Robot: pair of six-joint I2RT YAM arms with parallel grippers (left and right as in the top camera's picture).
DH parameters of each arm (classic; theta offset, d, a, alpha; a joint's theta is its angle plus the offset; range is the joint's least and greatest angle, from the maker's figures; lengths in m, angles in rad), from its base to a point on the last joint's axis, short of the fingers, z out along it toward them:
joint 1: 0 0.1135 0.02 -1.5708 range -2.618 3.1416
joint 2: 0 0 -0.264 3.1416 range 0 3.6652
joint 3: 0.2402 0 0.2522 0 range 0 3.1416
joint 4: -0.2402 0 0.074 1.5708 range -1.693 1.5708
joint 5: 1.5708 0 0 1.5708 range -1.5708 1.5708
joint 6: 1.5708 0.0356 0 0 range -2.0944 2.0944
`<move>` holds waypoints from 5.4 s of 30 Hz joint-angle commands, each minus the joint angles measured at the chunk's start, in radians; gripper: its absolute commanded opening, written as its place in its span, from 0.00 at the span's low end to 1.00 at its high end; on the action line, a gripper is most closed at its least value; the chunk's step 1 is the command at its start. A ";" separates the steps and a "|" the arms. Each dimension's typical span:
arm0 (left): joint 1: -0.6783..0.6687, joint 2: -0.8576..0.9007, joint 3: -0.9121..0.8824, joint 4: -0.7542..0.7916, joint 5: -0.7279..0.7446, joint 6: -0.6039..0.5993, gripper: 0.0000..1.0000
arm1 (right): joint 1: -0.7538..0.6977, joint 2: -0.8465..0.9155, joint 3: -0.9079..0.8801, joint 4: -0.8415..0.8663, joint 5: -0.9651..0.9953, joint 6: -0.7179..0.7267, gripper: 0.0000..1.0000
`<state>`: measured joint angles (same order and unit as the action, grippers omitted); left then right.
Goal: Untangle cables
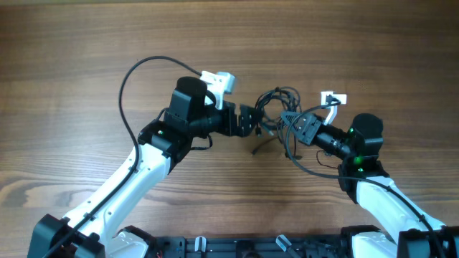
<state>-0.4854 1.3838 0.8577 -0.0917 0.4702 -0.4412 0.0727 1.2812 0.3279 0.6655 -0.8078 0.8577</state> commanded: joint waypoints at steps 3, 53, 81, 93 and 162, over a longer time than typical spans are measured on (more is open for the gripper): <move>-0.002 -0.004 0.006 0.021 -0.108 -0.174 0.94 | -0.005 0.005 0.004 0.006 0.130 0.088 0.04; -0.117 0.051 0.006 0.098 -0.067 0.351 1.00 | -0.012 0.005 0.004 -0.005 -0.071 -0.229 0.04; -0.167 0.217 0.006 0.192 -0.060 -0.579 0.58 | -0.012 0.006 0.004 -0.031 -0.036 -0.177 0.05; -0.175 0.241 0.006 0.252 -0.108 -0.612 0.50 | 0.009 0.005 0.004 -0.013 -0.106 -0.173 0.04; -0.403 0.171 0.005 -0.011 -0.590 -0.188 0.04 | 0.114 0.005 0.004 -0.079 0.251 0.346 0.24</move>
<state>-0.8722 1.5467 0.8593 -0.1200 -0.1295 -0.6739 0.1856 1.2850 0.3298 0.5842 -0.5884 1.2114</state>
